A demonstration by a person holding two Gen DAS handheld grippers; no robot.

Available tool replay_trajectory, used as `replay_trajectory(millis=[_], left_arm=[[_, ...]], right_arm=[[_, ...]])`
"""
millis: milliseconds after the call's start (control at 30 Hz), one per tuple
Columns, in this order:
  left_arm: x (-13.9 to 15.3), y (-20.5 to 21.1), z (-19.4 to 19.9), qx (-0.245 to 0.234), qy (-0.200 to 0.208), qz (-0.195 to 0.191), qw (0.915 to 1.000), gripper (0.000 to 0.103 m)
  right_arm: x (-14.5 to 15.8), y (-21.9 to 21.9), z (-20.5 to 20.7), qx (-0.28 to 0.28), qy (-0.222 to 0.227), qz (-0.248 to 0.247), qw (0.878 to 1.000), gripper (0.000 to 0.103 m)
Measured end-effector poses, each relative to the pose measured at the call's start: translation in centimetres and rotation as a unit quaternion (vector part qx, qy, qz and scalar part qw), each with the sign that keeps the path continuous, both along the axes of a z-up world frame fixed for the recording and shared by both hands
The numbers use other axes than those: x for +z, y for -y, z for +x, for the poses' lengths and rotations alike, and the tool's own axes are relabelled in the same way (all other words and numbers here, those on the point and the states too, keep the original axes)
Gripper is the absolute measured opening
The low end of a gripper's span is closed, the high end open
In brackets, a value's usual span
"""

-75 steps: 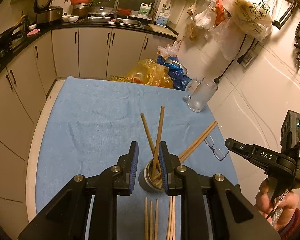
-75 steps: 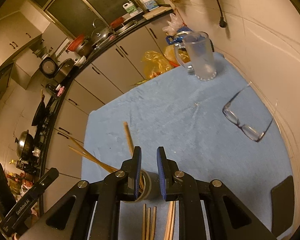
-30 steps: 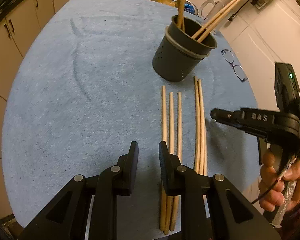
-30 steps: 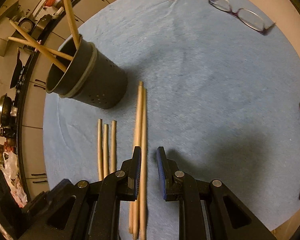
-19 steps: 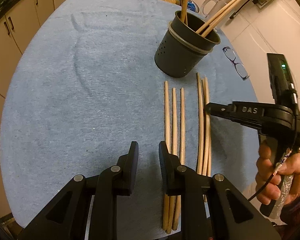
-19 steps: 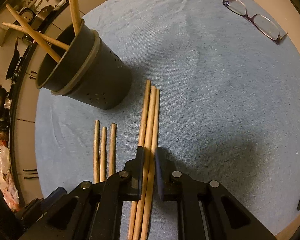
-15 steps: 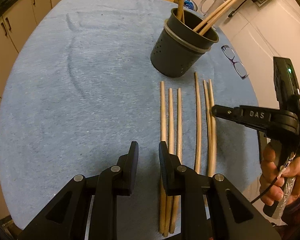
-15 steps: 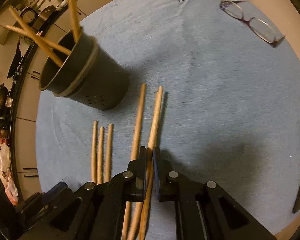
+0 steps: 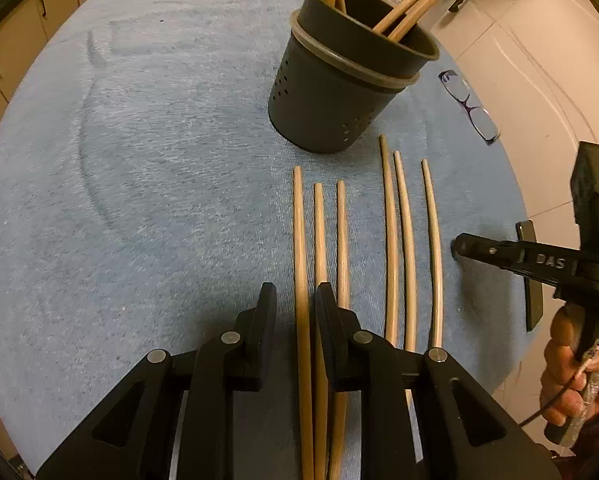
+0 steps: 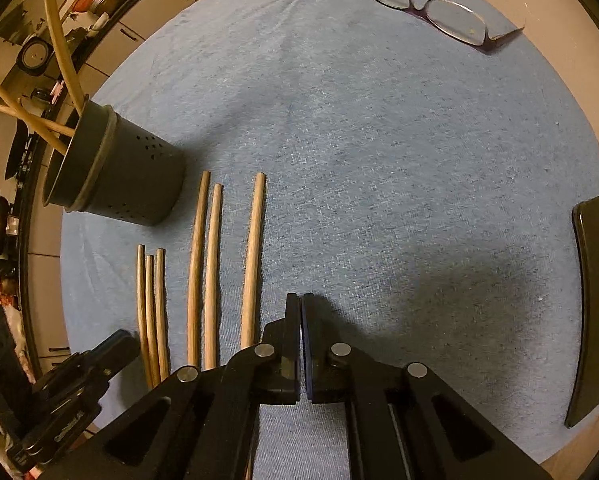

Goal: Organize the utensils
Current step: 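Move both tools back to the remaining chopsticks and close the right tool on one, then close the left tool on a loose wooden chopstick while the right tool holds its own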

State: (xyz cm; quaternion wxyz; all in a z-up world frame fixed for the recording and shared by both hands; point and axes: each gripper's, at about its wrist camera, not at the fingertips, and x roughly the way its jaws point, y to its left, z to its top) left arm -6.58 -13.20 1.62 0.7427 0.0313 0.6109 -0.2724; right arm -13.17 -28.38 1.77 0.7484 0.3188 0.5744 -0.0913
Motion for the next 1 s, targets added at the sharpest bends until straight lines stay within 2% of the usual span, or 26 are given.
replay_trajectory(millis=[200,333,467,800,833,933,1000], left_arm=[[-0.5,1.2,0.5,-0.007,-0.001,0.003,1.0000,0.019],[-0.6,1.1,1.1,-0.004,-0.001,0.004,1.0000,0.013],[-0.7,0.7,1.5,-0.002,-0.005,0.003,1.0000,0.011],[-0.7,1.9,2.7,-0.010,0.004,0.018,0.9998,0.011],[-0.7,2.0,2.8,-0.010,0.005,0.019,0.9997,0.007],[-0.8,2.3,2.8,-0.007,0.012,0.023,0.9996,0.006],[-0.7,2.4,2.5,-0.010,0.020,0.025,0.9994,0.006]], right_arm=[[0.1,1.1,-0.3,-0.008,0.007,0.015,1.000,0.002],[0.1,0.8,0.2,-0.005,0.007,0.019,1.000,0.003],[0.3,0.4,0.9,-0.004,0.009,0.022,1.000,0.019],[0.1,-1.5,3.3,0.015,-0.013,-0.017,1.000,0.019],[0.1,-1.7,3.4,0.020,-0.016,-0.026,0.999,0.018],[0.1,-2.0,3.8,0.025,-0.023,-0.040,0.999,0.008],[0.0,-2.2,3.8,0.029,-0.021,-0.040,0.999,0.007]])
